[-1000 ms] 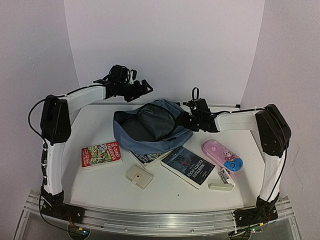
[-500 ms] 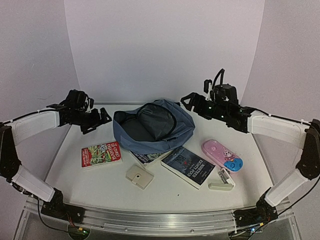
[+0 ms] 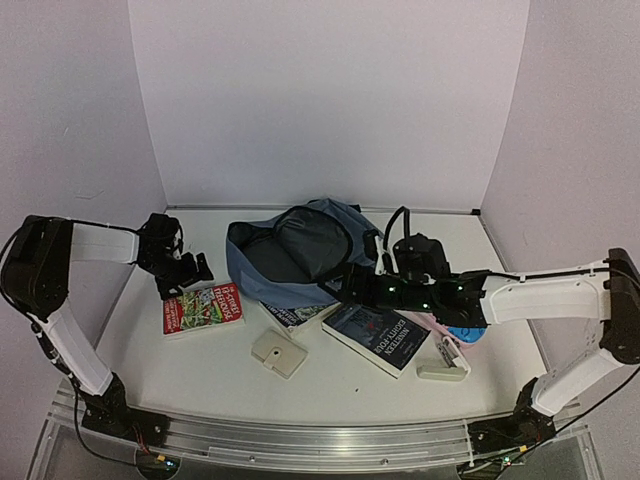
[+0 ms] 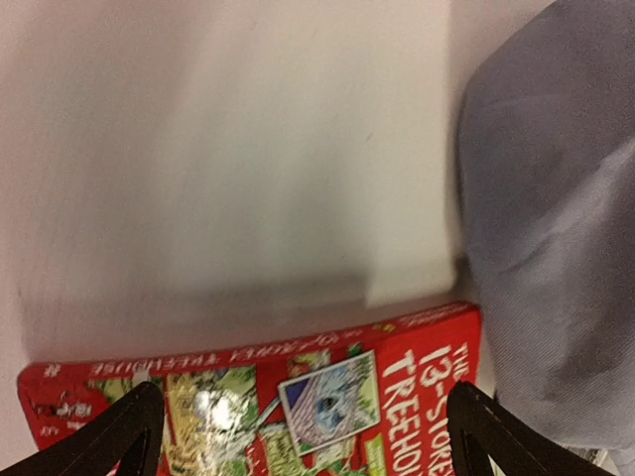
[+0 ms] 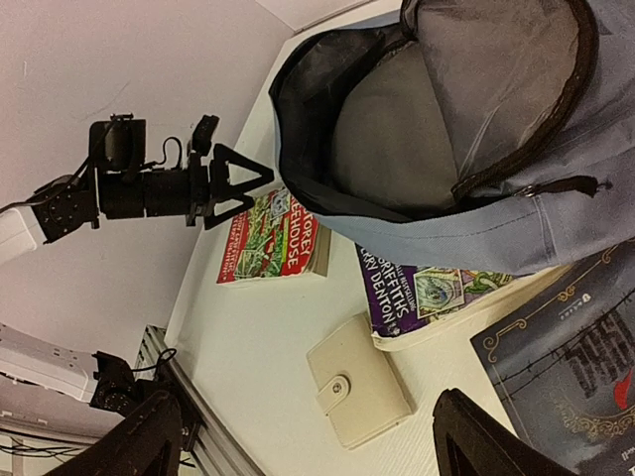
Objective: Pack the student bag
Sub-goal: Adjust the book at the center of the board.
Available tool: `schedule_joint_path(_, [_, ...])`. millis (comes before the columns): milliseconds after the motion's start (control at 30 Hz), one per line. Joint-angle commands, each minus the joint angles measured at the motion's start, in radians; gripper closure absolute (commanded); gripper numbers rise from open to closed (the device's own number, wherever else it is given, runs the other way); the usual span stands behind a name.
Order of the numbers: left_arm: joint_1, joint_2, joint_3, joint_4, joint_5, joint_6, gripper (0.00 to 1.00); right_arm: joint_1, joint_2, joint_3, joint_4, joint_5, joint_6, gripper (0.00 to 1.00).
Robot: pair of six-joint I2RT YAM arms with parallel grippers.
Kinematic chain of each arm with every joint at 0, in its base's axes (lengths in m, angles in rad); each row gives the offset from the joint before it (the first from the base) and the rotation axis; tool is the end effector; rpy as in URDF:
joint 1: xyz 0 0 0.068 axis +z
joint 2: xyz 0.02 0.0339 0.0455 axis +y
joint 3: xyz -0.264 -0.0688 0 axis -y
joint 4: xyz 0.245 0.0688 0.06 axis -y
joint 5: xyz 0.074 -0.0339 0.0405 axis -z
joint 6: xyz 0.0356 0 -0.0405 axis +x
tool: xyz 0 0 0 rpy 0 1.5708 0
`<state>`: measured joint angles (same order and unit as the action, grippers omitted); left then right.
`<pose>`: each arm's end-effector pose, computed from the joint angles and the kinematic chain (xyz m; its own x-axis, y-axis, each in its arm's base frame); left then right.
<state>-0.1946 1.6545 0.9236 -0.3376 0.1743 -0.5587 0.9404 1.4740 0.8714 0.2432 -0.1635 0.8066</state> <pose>0.3099 -0.0674 0.1621 -0.8736 -0.3599 -0.3277 -0.2249 0.8955 -0.3841 0.1913 0.2720 0.2485 -0.7837 0.1344 -0.6064 -0.4640 0.5224 0.7154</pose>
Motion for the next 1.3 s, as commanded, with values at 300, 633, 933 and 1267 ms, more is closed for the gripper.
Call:
schedule_joint_path(300, [0.005,0.133,0.147,0.09,-0.062,0.095,0.01,0.067,0.07,-0.005,0.15,0.007,0.065,0.13])
schedule_joint_path(633, [0.006,0.098,-0.005,0.147,0.005,0.002,0.03,0.08,0.085,-0.002,0.157,0.006,0.068,0.13])
schedule_joint_path(933, [-0.018,-0.063,-0.214,0.251,0.091,-0.074,0.04,0.098,0.104,0.02,0.163,0.006,0.065,0.13])
schedule_joint_path(1267, [-0.219,-0.297,-0.424,0.273,0.084,-0.26,0.04,0.149,0.183,0.019,0.261,-0.006,0.158,0.14])
